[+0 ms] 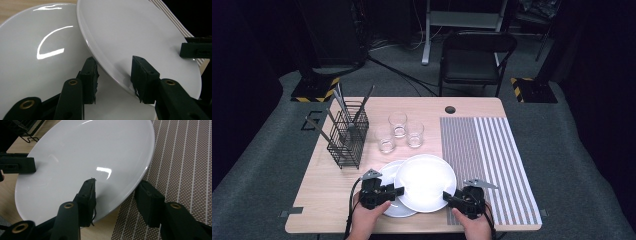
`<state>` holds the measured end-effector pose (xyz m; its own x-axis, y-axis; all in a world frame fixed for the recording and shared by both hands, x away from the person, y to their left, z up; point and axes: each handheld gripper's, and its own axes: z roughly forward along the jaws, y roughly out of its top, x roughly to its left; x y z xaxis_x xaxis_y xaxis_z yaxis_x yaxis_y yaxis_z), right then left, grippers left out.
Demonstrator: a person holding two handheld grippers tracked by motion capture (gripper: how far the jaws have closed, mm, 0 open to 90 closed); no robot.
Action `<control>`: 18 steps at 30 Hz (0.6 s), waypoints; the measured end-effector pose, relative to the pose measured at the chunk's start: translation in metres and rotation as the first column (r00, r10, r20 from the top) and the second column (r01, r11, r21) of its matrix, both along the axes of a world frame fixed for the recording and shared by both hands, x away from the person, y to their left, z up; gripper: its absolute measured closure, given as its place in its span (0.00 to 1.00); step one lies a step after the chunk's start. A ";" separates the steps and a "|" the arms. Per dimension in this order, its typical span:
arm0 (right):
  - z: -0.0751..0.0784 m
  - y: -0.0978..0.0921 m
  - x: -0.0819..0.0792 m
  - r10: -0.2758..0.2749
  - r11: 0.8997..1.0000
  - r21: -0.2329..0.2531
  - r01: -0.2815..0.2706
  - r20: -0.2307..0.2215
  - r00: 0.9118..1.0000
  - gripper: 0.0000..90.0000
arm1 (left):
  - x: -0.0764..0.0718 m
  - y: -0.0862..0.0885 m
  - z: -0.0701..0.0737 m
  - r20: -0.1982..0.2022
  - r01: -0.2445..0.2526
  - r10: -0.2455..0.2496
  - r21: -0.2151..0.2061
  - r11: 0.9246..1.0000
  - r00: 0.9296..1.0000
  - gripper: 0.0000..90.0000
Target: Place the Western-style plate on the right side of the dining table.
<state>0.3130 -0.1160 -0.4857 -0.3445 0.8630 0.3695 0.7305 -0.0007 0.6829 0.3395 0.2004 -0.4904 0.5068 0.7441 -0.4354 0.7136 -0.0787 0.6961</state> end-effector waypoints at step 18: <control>0.016 -0.023 0.002 -0.051 0.999 0.006 0.051 0.048 0.998 0.59 | 0.014 -0.025 0.016 0.031 0.033 -0.032 -0.010 0.999 0.999 0.63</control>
<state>0.3151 -0.1390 -0.4695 -0.3175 0.8783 0.3575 0.6957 -0.0405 0.7172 0.3535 0.1752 -0.4740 0.5438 0.7226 -0.4269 0.6892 -0.0942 0.7184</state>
